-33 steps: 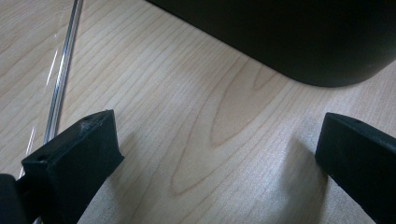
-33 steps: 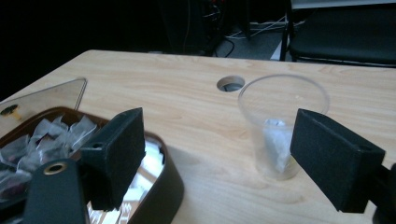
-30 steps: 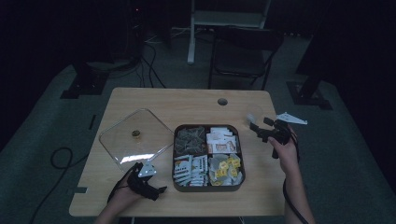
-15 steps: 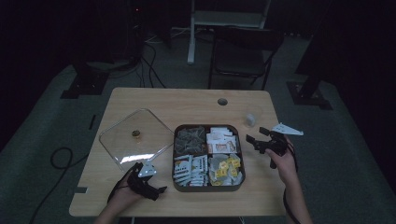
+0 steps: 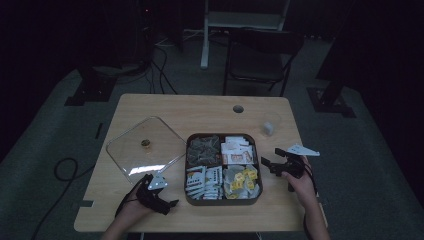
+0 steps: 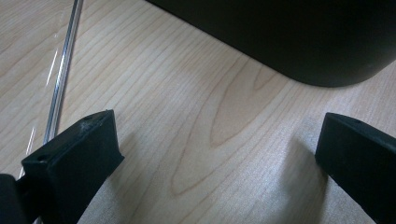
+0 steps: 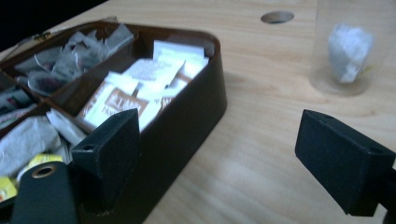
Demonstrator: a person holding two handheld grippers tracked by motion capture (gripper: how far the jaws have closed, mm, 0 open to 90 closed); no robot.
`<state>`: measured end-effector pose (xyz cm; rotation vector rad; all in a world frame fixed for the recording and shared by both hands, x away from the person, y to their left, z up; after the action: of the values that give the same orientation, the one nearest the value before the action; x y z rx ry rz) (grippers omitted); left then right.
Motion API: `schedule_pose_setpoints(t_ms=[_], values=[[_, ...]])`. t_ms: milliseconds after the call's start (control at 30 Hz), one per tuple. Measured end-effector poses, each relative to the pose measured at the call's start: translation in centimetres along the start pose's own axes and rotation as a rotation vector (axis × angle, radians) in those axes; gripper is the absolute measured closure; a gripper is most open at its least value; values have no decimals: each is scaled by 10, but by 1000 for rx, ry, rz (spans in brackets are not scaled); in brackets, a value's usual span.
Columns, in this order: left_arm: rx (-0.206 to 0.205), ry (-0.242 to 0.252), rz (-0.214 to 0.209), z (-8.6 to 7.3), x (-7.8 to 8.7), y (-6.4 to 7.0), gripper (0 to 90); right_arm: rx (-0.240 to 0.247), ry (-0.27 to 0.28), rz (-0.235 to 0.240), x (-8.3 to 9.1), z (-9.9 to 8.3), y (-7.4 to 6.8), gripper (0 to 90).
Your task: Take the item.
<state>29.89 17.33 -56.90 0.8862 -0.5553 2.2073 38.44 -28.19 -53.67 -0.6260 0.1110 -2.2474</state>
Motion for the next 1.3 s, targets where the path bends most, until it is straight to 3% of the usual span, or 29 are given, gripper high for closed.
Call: schedule_pose_setpoints(t_ms=[267, 567, 1000, 1200, 1300], values=[[-1, 0, 0, 0, 0, 0, 3, 13, -29, -3, 4, -17, -5, 143], [1, 1, 2, 0, 0, 0, 3, 60, -114, -25, 6, -35, -13, 143], [1, 1, 2, 0, 0, 0, 3, 154, -244, -55, 2, -43, -26, 152], [1, 2, 2, 0, 0, 0, 3, 173, -319, -66, 0, -47, -27, 145], [1, 1, 2, 0, 0, 0, 2, 152, -322, -66, 0, -47, -26, 136]])
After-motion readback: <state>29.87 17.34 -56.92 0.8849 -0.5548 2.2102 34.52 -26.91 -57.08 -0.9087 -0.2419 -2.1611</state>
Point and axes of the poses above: each handheld gripper's, and its own axes: x roughly backward along the jaws, z roughly out of its top, y roughly to its right, the point moved 3 cm from there along -x, roughly forward along the jaws, and after that the axes turned 9 degrees about z, right-handed, at the moved point
